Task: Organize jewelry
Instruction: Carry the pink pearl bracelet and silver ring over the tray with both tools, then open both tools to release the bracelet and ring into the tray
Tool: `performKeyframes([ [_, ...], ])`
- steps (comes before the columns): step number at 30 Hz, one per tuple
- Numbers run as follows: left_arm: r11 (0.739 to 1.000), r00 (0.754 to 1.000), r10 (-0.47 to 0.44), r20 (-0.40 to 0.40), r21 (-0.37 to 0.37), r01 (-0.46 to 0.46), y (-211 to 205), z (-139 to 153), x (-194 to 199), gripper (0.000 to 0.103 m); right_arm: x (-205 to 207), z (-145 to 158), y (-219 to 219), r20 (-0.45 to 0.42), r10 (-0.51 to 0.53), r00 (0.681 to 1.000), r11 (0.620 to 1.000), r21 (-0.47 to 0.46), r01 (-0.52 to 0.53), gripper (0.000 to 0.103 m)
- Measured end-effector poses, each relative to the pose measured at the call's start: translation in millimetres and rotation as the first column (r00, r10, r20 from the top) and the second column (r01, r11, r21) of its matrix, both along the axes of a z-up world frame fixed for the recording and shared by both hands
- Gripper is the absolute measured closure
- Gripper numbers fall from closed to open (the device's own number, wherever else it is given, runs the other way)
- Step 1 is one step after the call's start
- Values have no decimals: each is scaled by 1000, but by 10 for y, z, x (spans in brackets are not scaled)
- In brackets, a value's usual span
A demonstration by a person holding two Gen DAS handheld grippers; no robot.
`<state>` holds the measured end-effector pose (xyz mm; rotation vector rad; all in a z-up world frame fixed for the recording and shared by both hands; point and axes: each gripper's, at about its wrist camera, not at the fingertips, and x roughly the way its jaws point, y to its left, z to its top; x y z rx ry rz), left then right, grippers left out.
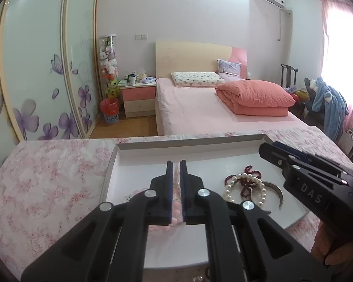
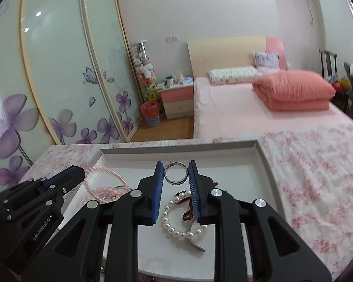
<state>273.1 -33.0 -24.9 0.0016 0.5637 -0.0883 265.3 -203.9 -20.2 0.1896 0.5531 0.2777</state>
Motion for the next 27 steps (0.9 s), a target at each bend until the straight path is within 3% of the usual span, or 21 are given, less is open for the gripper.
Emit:
performKeyframes([
  [2, 1000, 1000, 6, -9, -17, -7, 50, -12, 26, 87, -13, -12, -44, -2, -9, 1000, 1000, 14, 10, 67],
  [17, 998, 998, 59, 6, -35, -59, 308, 113, -249, 74, -298, 28, -124, -10, -3, 1000, 1000, 1, 3, 67],
  [23, 998, 999, 52, -8, -22, -52, 402, 103, -515, 61, -553, -81, -49, -83, 104, 991, 994, -32, -107, 67],
  [27, 999, 998, 46, -38, -22, -47, 516, 42, -692, 56, -735, -267, 104, -166, 214, 963, 970, -80, -230, 68],
])
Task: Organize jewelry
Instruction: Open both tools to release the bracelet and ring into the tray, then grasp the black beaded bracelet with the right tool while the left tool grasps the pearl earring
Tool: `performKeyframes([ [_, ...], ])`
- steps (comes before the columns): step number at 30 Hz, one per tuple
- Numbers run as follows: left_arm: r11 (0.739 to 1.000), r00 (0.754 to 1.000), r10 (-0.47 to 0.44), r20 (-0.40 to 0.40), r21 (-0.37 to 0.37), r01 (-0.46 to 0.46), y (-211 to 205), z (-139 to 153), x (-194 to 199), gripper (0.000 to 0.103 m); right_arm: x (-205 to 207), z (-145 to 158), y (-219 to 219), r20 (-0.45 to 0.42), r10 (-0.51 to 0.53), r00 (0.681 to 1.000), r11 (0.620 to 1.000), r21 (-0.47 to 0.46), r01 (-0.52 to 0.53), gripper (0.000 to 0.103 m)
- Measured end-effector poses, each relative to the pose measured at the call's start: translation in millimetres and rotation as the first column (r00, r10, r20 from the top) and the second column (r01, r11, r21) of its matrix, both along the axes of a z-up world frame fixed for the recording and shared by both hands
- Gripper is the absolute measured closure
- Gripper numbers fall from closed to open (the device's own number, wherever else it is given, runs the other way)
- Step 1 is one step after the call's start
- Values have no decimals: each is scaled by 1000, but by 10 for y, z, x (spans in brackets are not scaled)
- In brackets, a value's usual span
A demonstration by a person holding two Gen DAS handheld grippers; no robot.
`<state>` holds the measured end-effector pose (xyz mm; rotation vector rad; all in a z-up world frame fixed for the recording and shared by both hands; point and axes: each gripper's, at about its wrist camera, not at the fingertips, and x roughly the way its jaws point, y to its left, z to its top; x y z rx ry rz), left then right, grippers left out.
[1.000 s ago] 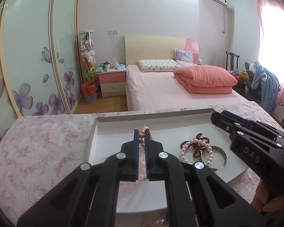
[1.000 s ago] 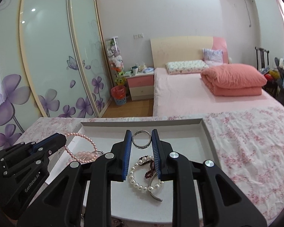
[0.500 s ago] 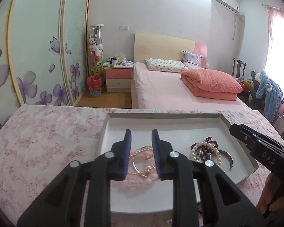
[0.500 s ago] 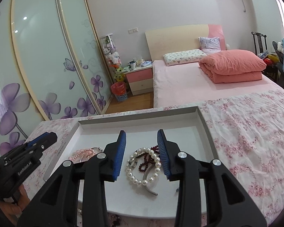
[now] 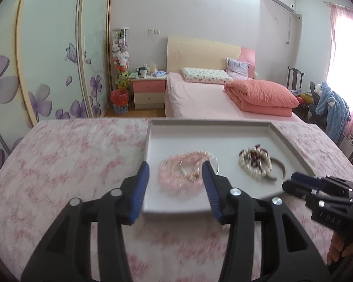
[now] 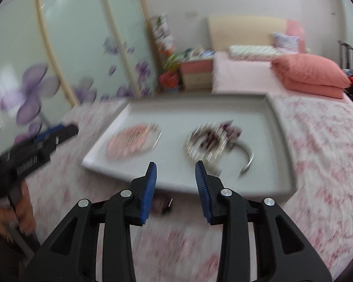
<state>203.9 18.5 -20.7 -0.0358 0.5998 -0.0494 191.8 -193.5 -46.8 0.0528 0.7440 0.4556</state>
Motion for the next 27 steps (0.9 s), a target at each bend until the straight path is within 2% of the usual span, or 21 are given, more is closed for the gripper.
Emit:
performKeyframes([
  [5, 1000, 999, 4, -49, 1, -4, 129, -125, -173, 55, -120, -206, 257, -44, 87, 995, 988, -124, -92, 68],
  [11, 999, 998, 30, -64, -12, -31, 256, -155, -262, 52, -42, -276, 460, -31, 109, 994, 969, -219, -113, 68],
  [12, 999, 997, 31, -64, -14, -32, 276, -151, -269, 52, -29, -285, 484, -23, 102, 995, 963, -248, -104, 69],
  [14, 999, 998, 31, -63, -16, -33, 288, -144, -289, 52, -15, -304, 478, -26, 80, 996, 958, -274, -84, 80],
  [16, 999, 998, 28, -64, -17, -29, 283, -147, -305, 51, -2, -342, 402, -54, 60, 997, 963, -260, -72, 93],
  [18, 1000, 997, 23, -68, -19, -24, 268, -156, -307, 51, -27, -345, 299, -56, 31, 998, 969, -244, -44, 97],
  [24, 1000, 996, -15, -88, -19, 14, 161, -213, -324, 50, -80, -355, -131, -63, -102, 993, 974, -207, 87, 97],
  [27, 998, 993, -54, -103, -14, 53, 63, -248, -331, 43, -110, -365, -392, -68, -181, 981, 968, -188, 165, 97],
])
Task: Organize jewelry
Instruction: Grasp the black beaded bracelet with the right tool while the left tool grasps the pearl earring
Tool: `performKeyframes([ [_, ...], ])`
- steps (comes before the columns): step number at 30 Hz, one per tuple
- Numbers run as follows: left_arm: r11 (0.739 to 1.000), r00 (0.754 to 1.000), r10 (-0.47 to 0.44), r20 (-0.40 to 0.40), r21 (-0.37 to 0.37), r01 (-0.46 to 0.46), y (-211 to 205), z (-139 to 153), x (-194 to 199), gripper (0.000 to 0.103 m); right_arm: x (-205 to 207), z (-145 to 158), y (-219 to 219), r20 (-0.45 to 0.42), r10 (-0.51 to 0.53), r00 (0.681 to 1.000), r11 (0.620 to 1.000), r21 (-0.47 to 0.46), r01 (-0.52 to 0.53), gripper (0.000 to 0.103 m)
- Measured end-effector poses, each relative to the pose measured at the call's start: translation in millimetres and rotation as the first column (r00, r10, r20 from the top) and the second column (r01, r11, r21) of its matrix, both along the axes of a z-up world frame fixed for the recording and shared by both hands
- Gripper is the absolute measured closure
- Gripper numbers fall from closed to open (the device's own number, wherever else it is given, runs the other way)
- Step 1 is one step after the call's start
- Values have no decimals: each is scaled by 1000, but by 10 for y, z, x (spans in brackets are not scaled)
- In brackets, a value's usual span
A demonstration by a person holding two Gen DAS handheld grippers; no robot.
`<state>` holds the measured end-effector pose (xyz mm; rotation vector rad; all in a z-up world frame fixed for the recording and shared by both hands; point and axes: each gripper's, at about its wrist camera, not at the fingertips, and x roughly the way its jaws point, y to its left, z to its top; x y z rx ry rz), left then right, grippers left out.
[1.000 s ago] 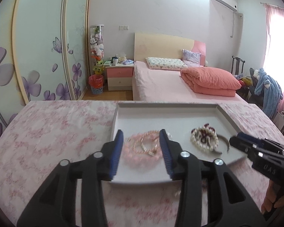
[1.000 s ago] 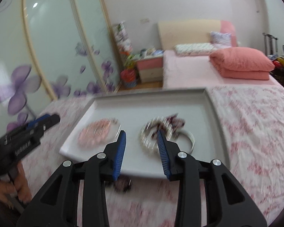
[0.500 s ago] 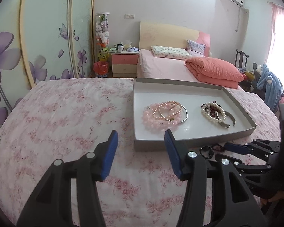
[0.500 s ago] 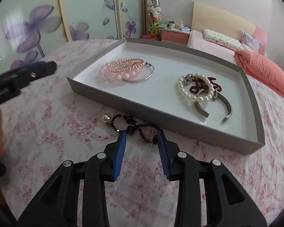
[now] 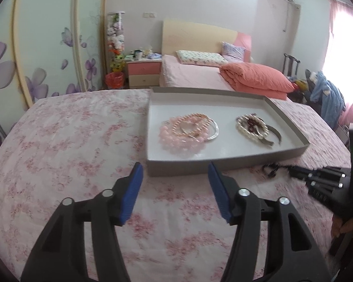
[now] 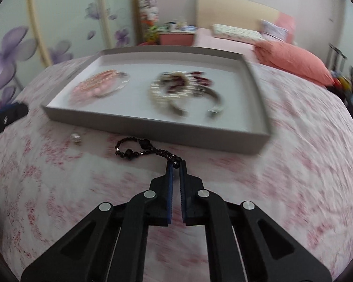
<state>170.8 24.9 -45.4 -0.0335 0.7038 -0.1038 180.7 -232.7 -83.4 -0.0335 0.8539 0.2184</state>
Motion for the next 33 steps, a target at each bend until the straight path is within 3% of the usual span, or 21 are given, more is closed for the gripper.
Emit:
performKeyframes([
  [4, 996, 996, -81, -25, 40, 82, -247, -84, 1, 39, 13, -33, -212, -25, -66, 998, 996, 56, 67, 97],
  [8, 987, 988, -136, -75, 73, 141, -501, -227, 45, 37, 10, -36, -173, -22, -67, 998, 997, 31, 68, 97],
  [15, 985, 981, -114, -158, 113, 133, -778, -438, 274, 38, 9, -36, -184, -26, -62, 998, 997, 47, 64, 96],
  [19, 988, 978, -94, -185, 104, 115, -842, -497, 402, 56, 9, -36, -205, -28, -62, 998, 996, 58, 63, 96],
  [21, 989, 980, -85, -181, 106, 105, -854, -491, 432, 71, 6, -36, -213, -29, -62, 998, 996, 60, 63, 96],
  [22, 989, 980, -84, -178, 103, 104, -856, -487, 441, 85, 7, -35, -211, -28, -62, 998, 996, 58, 63, 96],
  [33, 992, 984, -34, -176, 115, 55, -410, -477, 165, 87, -59, -32, 61, -22, 8, 1000, 999, 37, -7, 96],
])
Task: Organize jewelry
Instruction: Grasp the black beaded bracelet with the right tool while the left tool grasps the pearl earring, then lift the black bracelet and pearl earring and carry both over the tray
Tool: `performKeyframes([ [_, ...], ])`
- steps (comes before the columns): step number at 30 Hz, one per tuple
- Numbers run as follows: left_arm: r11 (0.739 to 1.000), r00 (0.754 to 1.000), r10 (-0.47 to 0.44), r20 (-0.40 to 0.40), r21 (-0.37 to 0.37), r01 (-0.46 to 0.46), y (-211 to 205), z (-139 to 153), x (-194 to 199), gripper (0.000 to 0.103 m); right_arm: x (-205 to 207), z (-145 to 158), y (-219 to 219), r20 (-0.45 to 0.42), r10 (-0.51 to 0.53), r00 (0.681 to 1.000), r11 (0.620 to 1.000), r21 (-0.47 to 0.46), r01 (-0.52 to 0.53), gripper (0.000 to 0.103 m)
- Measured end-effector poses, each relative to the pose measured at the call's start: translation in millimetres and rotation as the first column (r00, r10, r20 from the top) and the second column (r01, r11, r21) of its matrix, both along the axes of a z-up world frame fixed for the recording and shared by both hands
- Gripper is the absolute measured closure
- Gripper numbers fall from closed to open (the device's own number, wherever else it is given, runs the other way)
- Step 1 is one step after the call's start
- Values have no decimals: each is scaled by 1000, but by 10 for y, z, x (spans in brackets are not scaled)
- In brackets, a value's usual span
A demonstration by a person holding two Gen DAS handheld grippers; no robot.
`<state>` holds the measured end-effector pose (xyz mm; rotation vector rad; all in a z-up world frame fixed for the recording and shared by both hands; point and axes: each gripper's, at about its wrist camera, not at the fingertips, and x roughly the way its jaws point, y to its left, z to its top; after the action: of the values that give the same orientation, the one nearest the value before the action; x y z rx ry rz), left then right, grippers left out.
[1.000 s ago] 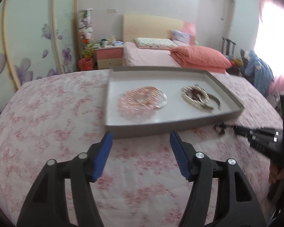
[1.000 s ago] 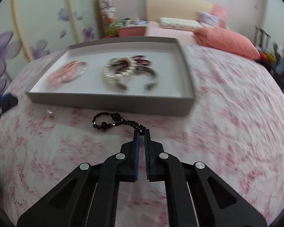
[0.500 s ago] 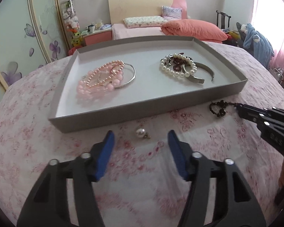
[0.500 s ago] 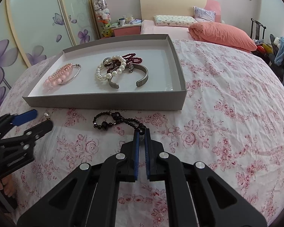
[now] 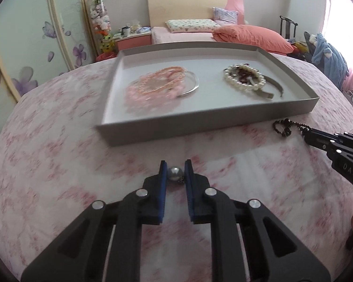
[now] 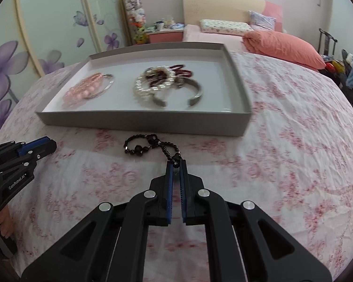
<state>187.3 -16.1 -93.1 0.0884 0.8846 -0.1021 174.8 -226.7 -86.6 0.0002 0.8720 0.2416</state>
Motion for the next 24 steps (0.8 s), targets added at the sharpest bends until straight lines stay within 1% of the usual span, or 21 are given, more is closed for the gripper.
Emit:
performKeyframes([
  [4, 1000, 1000, 15, -4, -26, -15, 72, 5, -7, 87, -4, 16, 86, 2, 17, 1000, 1000, -10, -17, 96],
  [7, 1000, 1000, 15, -4, -22, -15, 62, 10, -10, 87, -2, 11, 70, -1, 16, 1000, 1000, 2, -16, 96],
  [24, 1000, 1000, 17, -3, -13, -17, 40, -6, -11, 87, -19, 7, 105, 6, 16, 1000, 999, -28, -16, 96],
])
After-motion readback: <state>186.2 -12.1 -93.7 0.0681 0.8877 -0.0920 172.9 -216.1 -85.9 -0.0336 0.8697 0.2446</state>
